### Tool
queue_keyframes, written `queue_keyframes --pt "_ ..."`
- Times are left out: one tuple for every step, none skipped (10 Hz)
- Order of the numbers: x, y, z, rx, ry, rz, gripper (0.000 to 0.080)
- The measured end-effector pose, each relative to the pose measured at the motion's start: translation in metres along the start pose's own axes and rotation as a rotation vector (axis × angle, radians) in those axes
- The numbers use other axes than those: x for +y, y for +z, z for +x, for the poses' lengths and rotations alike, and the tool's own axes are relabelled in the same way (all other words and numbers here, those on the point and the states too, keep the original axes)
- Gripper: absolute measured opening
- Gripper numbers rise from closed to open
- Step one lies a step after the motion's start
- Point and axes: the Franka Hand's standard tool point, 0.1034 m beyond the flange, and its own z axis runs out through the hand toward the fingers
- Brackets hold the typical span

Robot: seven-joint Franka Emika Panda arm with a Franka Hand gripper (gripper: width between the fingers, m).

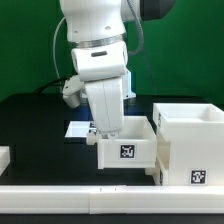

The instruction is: Assemble drawer

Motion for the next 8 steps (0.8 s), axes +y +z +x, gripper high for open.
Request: queue_keyframes --pt "0.0005 0.0 0.0037 0.002 0.006 0.0 0.0038" --pt "0.0011 -0.0001 0.0087 0.004 0.015 -0.001 0.0038" --pt "0.0019 -0.0008 0.0094 0.002 0.022 -0.004 0.0038" --pt "0.0023 -0.0007 0.0102 0.002 0.028 -0.006 0.0038" --pt "0.002 0.0006 0.01 0.003 0.033 -0.005 0.0038" --pt "0.0019 0.0022 0.0098 0.003 0.042 -0.004 0.0038" --pt "0.0016 0.0038 0.0096 0.004 0.051 -0.003 0.0038" --pt "0.0012 0.0053 0.0093 0.004 0.06 -0.003 0.0038"
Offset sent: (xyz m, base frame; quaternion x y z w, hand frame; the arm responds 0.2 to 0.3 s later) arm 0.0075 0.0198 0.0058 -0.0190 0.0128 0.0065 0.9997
